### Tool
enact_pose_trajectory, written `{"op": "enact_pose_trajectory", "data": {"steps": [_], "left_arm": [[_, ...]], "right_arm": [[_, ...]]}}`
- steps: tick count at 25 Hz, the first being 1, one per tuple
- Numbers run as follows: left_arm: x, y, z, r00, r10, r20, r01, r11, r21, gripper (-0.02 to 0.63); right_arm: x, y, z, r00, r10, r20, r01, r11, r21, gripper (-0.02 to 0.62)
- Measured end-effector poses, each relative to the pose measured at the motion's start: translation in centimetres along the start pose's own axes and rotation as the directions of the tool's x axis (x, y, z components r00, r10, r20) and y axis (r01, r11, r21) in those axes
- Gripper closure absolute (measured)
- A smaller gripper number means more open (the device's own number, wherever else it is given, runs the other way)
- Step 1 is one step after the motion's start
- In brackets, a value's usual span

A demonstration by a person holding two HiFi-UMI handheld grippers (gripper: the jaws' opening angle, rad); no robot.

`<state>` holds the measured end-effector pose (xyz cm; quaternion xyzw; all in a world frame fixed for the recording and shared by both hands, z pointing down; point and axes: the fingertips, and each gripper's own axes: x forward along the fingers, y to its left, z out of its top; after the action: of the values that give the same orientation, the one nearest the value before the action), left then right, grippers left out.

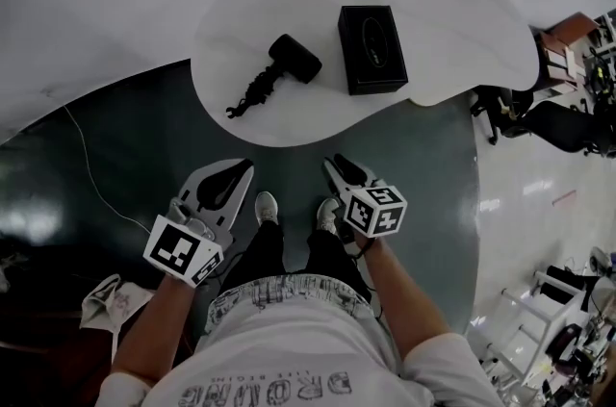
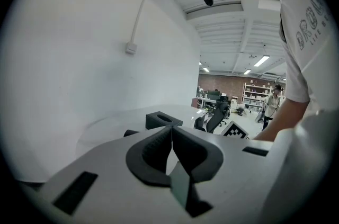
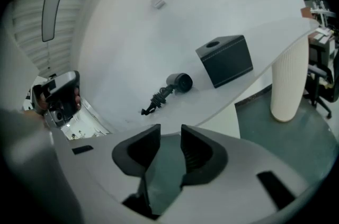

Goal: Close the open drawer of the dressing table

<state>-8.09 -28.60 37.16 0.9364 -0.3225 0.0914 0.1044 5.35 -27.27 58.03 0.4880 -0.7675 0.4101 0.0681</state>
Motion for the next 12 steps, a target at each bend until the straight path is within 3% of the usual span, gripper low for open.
{"op": "enact_pose_trajectory", "data": {"steps": [12], "left_arm": [[-0.8,0.8,2.9,0.996,0.013,0.084,-0.015,1.0,0.016,0.584]], "right_arm": [[-6.0,8.6,8.1,0.978,0.127,0.168,-0.112,0.989,-0.092,0.482]]}}
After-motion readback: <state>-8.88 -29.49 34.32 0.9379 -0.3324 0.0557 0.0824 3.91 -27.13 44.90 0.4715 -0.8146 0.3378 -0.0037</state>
